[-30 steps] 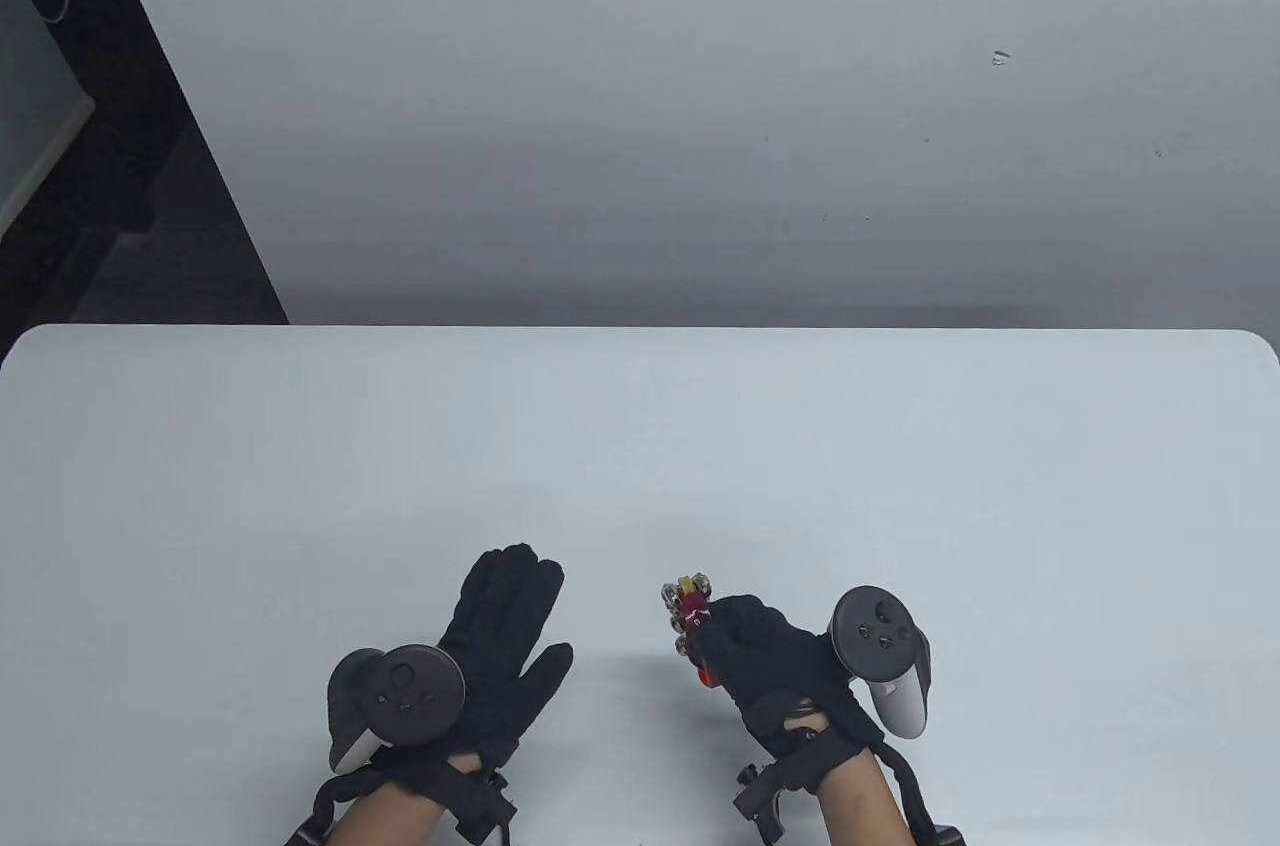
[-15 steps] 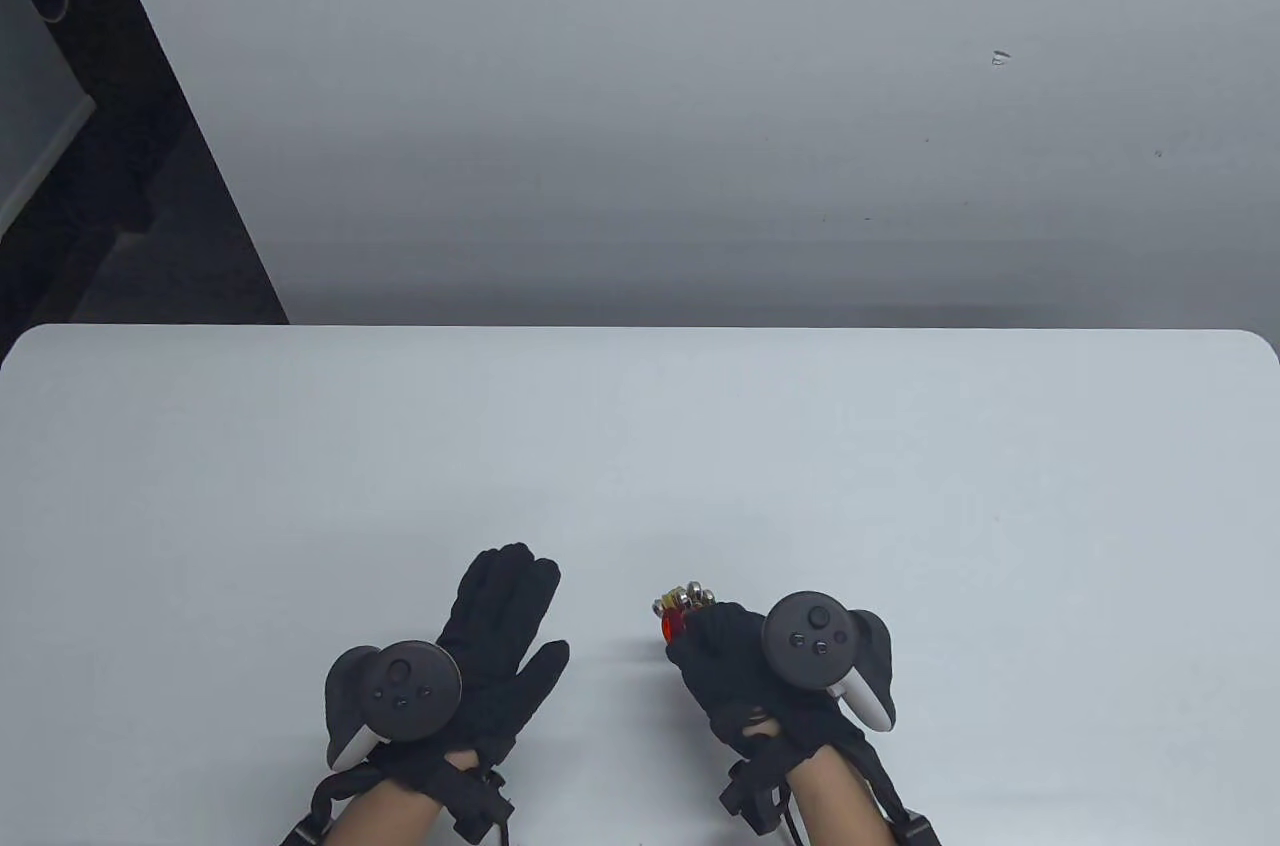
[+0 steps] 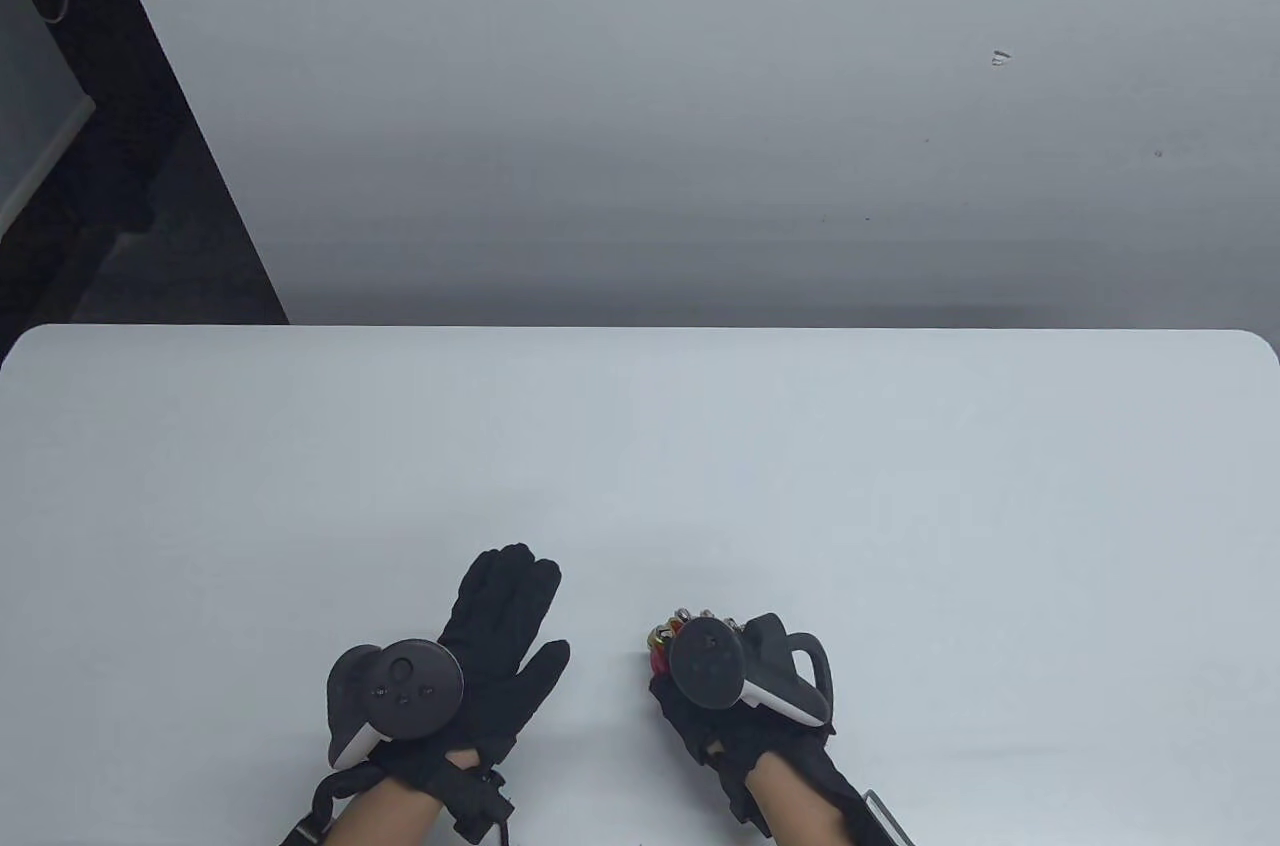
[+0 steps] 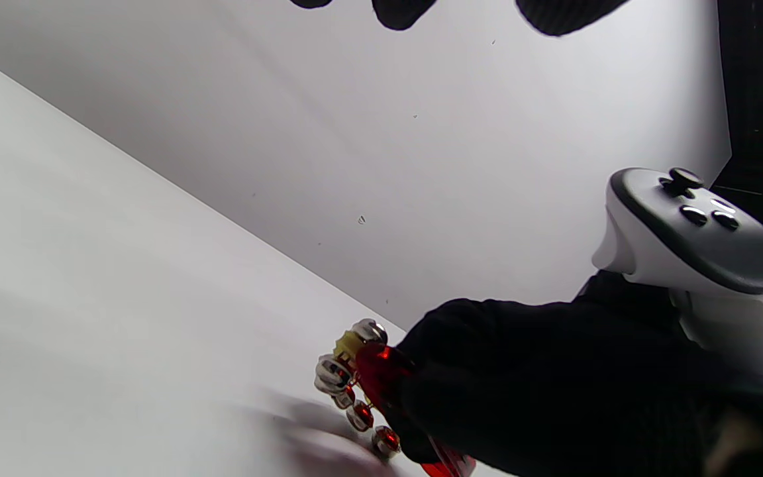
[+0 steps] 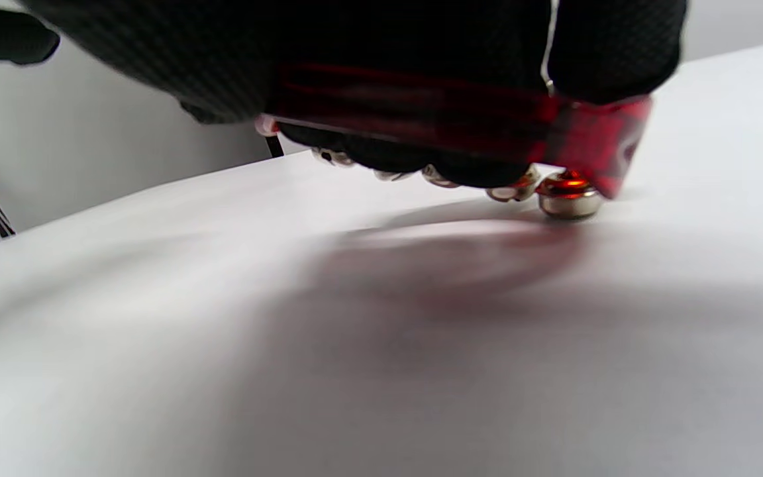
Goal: Shake a handbell
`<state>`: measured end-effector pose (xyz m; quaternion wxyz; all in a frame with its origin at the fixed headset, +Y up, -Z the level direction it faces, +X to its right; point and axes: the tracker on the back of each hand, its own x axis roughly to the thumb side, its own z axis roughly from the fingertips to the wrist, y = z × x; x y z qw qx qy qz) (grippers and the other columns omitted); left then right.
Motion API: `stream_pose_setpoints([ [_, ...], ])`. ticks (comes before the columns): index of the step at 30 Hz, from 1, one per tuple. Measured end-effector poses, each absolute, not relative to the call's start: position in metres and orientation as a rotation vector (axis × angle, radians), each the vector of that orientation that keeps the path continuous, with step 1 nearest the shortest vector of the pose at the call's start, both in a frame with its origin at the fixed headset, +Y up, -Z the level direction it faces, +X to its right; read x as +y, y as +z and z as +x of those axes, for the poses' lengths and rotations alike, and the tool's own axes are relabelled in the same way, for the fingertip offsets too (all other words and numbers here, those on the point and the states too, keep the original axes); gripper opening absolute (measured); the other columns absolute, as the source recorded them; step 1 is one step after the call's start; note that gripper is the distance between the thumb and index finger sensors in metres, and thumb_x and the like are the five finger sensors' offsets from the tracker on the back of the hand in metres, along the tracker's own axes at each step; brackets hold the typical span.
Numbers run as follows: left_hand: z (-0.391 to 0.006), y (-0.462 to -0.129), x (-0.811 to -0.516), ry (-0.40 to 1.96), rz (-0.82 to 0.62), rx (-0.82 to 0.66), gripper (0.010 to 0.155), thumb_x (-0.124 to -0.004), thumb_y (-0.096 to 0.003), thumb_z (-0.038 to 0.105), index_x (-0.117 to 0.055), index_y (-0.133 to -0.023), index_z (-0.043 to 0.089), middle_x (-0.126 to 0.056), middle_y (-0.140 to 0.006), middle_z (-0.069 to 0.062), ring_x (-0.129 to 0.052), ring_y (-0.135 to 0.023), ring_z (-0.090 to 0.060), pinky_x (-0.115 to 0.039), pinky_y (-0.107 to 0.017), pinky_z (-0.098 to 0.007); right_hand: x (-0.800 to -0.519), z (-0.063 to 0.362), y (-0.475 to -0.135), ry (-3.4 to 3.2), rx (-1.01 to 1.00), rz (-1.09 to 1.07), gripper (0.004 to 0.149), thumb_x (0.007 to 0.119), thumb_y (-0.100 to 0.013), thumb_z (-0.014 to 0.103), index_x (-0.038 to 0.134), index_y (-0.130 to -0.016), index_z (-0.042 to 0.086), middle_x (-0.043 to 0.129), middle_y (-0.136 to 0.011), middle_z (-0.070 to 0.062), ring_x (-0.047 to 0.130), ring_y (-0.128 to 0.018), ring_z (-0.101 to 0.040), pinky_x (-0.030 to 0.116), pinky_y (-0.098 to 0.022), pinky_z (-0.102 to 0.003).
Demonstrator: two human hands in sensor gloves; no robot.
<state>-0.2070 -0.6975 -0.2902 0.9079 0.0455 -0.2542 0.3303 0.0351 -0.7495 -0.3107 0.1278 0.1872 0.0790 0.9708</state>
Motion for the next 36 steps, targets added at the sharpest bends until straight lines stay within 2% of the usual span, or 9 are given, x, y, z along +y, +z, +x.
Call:
stream_pose_setpoints([
  [14,-0.208,-0.290,-0.698,0.683,0.094,-0.512,0.073,-0.058,-0.0528,0.061,-0.045,-0.115,0.026,-0.037,-0.121,-0.017,-0.034,-0.111,-0.050,-0.045,-0.072,-0.066,-0.769,0.005,-0.305,3.033,0.290,0.664,0.042,0.077,-0.049,0.035,0.081,-0.077,0.004,0.085,-0.076,-0.017,0.088,-0.062,-0.040,0.061,-0.055,-0.061],
  [19,-0.210,-0.291,-0.698,0.680,0.090,-0.503,0.073,-0.058,-0.0528,0.061,-0.044,-0.115,0.026,-0.037,-0.121,-0.017,-0.034,-0.111,-0.050,-0.045,-0.072,-0.066,-0.768,0.005,-0.304,3.030,0.277,0.681,0.041,0.075,-0.049,0.034,0.082,-0.078,0.006,0.085,-0.078,-0.016,0.088,-0.063,-0.040,0.063,-0.054,-0.060],
  [24,-0.212,-0.290,-0.696,0.684,0.100,-0.493,0.073,-0.058,-0.0528,0.061,-0.044,-0.115,0.027,-0.037,-0.121,-0.017,-0.034,-0.111,-0.050,-0.045,-0.072,-0.067,-0.743,0.022,-0.301,2.845,0.130,0.636,0.046,0.071,-0.050,0.039,0.080,-0.082,0.007,0.084,-0.079,-0.016,0.086,-0.065,-0.041,0.062,-0.055,-0.060],
  [29,-0.216,-0.286,-0.686,0.675,0.147,-0.492,0.073,-0.058,-0.0529,0.061,-0.044,-0.116,0.027,-0.036,-0.121,-0.017,-0.032,-0.111,-0.050,-0.044,-0.072,-0.067,-0.697,0.066,-0.291,2.742,-0.144,0.561,0.057,0.067,-0.051,0.048,0.078,-0.089,0.007,0.080,-0.089,-0.017,0.080,-0.077,-0.045,0.058,-0.058,-0.064],
  [32,-0.218,-0.282,-0.680,0.654,0.176,-0.481,0.073,-0.058,-0.0530,0.061,-0.043,-0.116,0.027,-0.034,-0.121,-0.017,-0.030,-0.111,-0.050,-0.042,-0.073,-0.068,-0.674,0.100,-0.287,2.690,-0.249,0.494,0.066,0.062,-0.051,0.055,0.073,-0.096,0.007,0.072,-0.098,-0.018,0.068,-0.091,-0.047,0.049,-0.062,-0.068],
  [36,-0.219,-0.281,-0.678,0.608,0.197,-0.470,0.074,-0.058,-0.0528,0.062,-0.042,-0.116,0.027,-0.033,-0.122,-0.016,-0.028,-0.111,-0.050,-0.041,-0.072,-0.069,-0.670,0.129,-0.287,2.752,-0.279,0.436,0.074,0.057,-0.051,0.061,0.063,-0.104,0.010,0.062,-0.107,-0.017,0.050,-0.103,-0.049,0.039,-0.066,-0.072],
])
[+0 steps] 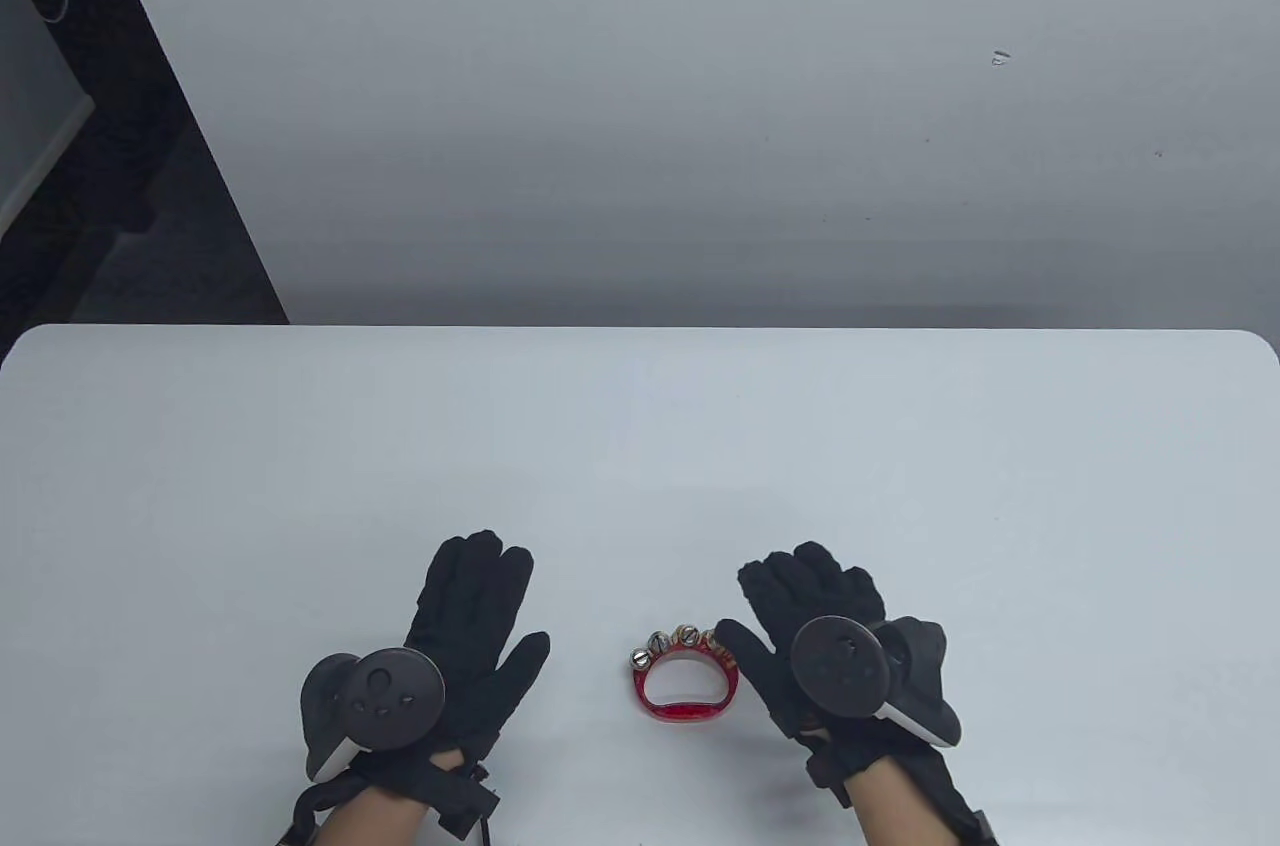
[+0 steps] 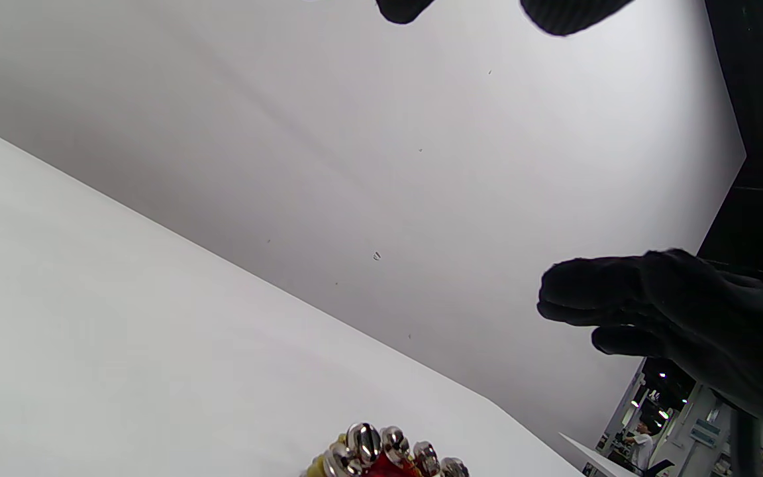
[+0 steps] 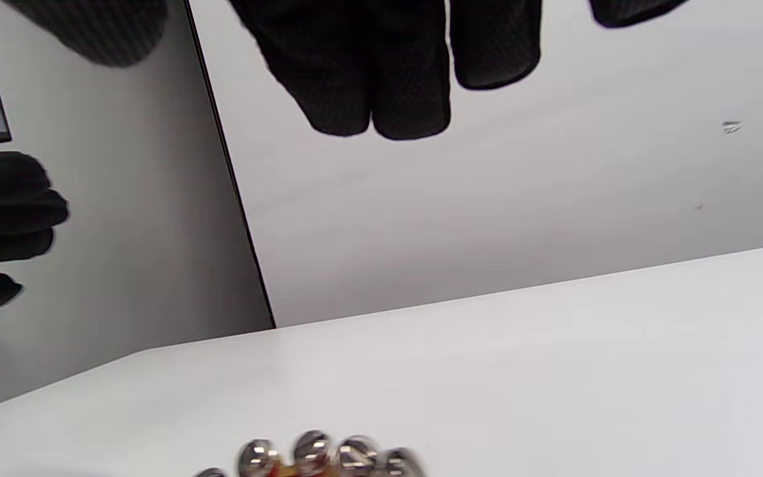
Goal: Shake a handbell
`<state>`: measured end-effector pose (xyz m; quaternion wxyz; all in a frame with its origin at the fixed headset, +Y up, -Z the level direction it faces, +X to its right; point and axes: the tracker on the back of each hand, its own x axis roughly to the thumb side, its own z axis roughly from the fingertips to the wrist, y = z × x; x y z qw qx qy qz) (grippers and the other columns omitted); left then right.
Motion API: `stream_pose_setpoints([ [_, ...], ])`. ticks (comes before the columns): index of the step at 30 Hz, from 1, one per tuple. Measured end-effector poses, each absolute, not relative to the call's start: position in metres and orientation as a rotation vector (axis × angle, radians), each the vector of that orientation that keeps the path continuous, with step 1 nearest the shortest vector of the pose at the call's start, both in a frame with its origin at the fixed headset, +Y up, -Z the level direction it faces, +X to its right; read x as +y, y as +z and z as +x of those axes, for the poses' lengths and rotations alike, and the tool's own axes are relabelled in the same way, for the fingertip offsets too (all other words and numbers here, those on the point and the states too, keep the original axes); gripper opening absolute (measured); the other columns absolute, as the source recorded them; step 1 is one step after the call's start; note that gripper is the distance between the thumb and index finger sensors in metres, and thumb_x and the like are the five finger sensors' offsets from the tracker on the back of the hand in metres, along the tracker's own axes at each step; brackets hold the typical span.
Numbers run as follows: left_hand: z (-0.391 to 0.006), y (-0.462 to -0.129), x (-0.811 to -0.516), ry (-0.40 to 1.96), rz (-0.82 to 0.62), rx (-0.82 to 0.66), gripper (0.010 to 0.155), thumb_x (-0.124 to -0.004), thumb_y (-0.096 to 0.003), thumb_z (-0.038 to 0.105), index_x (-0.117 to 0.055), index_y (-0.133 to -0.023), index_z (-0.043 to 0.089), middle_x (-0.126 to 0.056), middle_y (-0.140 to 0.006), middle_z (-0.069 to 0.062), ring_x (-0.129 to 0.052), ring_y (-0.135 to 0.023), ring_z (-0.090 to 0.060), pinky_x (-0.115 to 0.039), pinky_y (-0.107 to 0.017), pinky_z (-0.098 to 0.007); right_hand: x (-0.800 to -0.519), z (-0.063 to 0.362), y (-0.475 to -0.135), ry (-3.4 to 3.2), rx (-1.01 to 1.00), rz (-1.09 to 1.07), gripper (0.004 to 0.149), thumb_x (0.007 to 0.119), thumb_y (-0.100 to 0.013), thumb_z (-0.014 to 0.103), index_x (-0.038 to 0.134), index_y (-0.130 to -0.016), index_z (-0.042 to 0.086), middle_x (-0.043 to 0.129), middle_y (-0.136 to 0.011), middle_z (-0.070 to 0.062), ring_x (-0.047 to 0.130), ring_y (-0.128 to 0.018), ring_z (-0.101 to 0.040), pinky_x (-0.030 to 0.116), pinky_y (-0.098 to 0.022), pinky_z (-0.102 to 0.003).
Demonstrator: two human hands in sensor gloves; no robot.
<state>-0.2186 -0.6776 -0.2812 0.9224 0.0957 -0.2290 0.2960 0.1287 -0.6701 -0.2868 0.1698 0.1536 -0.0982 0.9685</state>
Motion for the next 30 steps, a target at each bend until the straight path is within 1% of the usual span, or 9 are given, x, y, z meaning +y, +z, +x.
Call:
stream_pose_setpoints([
  [2,-0.218,-0.281,-0.680,0.571,0.181,-0.456,0.075,-0.057,-0.0528,0.063,-0.040,-0.117,0.029,-0.031,-0.122,-0.016,-0.026,-0.111,-0.049,-0.039,-0.072,-0.069,-0.678,0.140,-0.287,2.776,-0.326,0.400,0.076,0.056,-0.051,0.062,0.059,-0.106,0.011,0.058,-0.109,-0.017,0.044,-0.105,-0.048,0.035,-0.066,-0.073],
  [4,-0.217,-0.282,-0.682,0.540,0.171,-0.454,0.075,-0.057,-0.0526,0.064,-0.038,-0.117,0.029,-0.029,-0.122,-0.016,-0.024,-0.112,-0.049,-0.037,-0.072,-0.069,-0.691,0.143,-0.289,2.790,-0.320,0.382,0.075,0.058,-0.051,0.061,0.056,-0.108,0.013,0.054,-0.111,-0.017,0.040,-0.107,-0.048,0.034,-0.066,-0.073],
  [5,-0.216,-0.282,-0.684,0.527,0.164,-0.452,0.075,-0.057,-0.0527,0.064,-0.037,-0.117,0.030,-0.028,-0.122,-0.016,-0.022,-0.112,-0.049,-0.036,-0.072,-0.069,-0.698,0.143,-0.290,2.810,-0.260,0.377,0.075,0.059,-0.051,0.061,0.055,-0.108,0.013,0.053,-0.112,-0.016,0.038,-0.107,-0.048,0.033,-0.066,-0.073],
  [6,-0.215,-0.283,-0.685,0.516,0.154,-0.451,0.076,-0.056,-0.0525,0.065,-0.036,-0.117,0.030,-0.026,-0.123,-0.016,-0.021,-0.112,-0.049,-0.035,-0.072,-0.070,-0.703,0.142,-0.291,2.831,-0.176,0.381,0.075,0.060,-0.051,0.060,0.052,-0.109,0.013,0.050,-0.113,-0.016,0.033,-0.108,-0.047,0.029,-0.066,-0.073],
  [7,-0.214,-0.283,-0.687,0.494,0.133,-0.450,0.077,-0.056,-0.0523,0.066,-0.034,-0.117,0.031,-0.025,-0.123,-0.015,-0.019,-0.112,-0.049,-0.034,-0.072,-0.070,-0.705,0.141,-0.291,2.855,-0.138,0.374,0.075,0.060,-0.051,0.060,0.050,-0.110,0.014,0.047,-0.114,-0.015,0.031,-0.109,-0.046,0.026,-0.066,-0.073],
  [9,-0.212,-0.283,-0.691,0.467,0.099,-0.472,0.079,-0.054,-0.0520,0.069,-0.030,-0.118,0.032,-0.020,-0.123,-0.015,-0.015,-0.111,-0.049,-0.031,-0.072,-0.070,-0.710,0.140,-0.292,2.894,-0.165,0.380,0.074,0.061,-0.051,0.059,0.051,-0.110,0.015,0.048,-0.114,-0.015,0.031,-0.109,-0.045,0.026,-0.066,-0.073],
  [11,-0.210,-0.282,-0.694,0.450,0.083,-0.493,0.080,-0.053,-0.0516,0.070,-0.029,-0.118,0.033,-0.019,-0.123,-0.014,-0.014,-0.112,-0.049,-0.031,-0.072,-0.071,-0.715,0.140,-0.293,2.903,-0.123,0.369,0.075,0.061,-0.051,0.059,0.048,-0.110,0.016,0.044,-0.115,-0.015,0.027,-0.109,-0.044,0.023,-0.066,-0.073],
  [20,-0.207,-0.285,-0.700,0.440,0.049,-0.509,0.079,-0.054,-0.0514,0.070,-0.029,-0.117,0.033,-0.021,-0.123,-0.015,-0.015,-0.112,-0.048,-0.031,-0.072,-0.071,-0.729,0.147,-0.297,2.838,0.000,0.315,0.074,0.061,-0.051,0.058,0.049,-0.110,0.014,0.044,-0.114,-0.017,0.028,-0.108,-0.045,0.024,-0.065,-0.074],
  [30,-0.204,-0.284,-0.703,0.439,0.039,-0.515,0.079,-0.054,-0.0516,0.069,-0.030,-0.117,0.032,-0.022,-0.123,-0.015,-0.016,-0.112,-0.048,-0.032,-0.072,-0.071,-0.728,0.144,-0.297,2.801,0.001,0.337,0.074,0.061,-0.051,0.057,0.050,-0.109,0.014,0.047,-0.113,-0.017,0.032,-0.107,-0.046,0.025,-0.065,-0.074],
])
